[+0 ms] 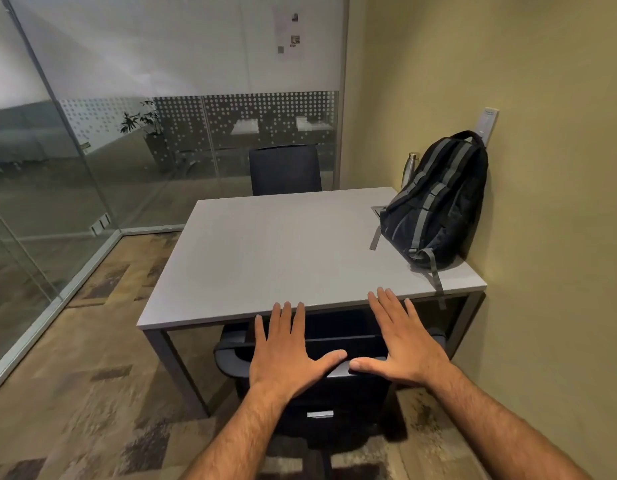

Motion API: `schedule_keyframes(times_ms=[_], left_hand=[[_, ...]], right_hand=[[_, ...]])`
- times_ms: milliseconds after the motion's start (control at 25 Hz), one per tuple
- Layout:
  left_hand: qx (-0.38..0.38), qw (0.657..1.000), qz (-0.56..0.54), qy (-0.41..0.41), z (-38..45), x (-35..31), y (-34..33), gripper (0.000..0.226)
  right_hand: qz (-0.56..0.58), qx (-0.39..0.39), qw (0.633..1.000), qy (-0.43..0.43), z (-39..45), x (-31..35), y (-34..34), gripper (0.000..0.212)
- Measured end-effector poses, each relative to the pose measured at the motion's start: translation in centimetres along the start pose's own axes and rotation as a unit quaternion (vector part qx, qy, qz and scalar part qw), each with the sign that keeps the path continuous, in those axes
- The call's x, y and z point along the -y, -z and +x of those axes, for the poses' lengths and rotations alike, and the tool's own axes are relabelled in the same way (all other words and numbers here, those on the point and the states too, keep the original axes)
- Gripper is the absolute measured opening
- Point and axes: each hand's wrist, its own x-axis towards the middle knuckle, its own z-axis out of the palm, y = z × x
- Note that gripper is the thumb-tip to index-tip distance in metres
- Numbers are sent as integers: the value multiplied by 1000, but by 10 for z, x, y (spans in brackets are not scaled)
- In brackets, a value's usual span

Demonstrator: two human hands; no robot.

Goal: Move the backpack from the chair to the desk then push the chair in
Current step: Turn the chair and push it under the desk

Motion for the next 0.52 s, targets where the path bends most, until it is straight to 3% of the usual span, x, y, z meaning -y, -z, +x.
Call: schedule_keyframes(times_ms=[520], left_hand=[[10,1000,-2,11,122,7,-7,131]], right_hand=[[-20,2,1000,7,117,-49,-5,135]])
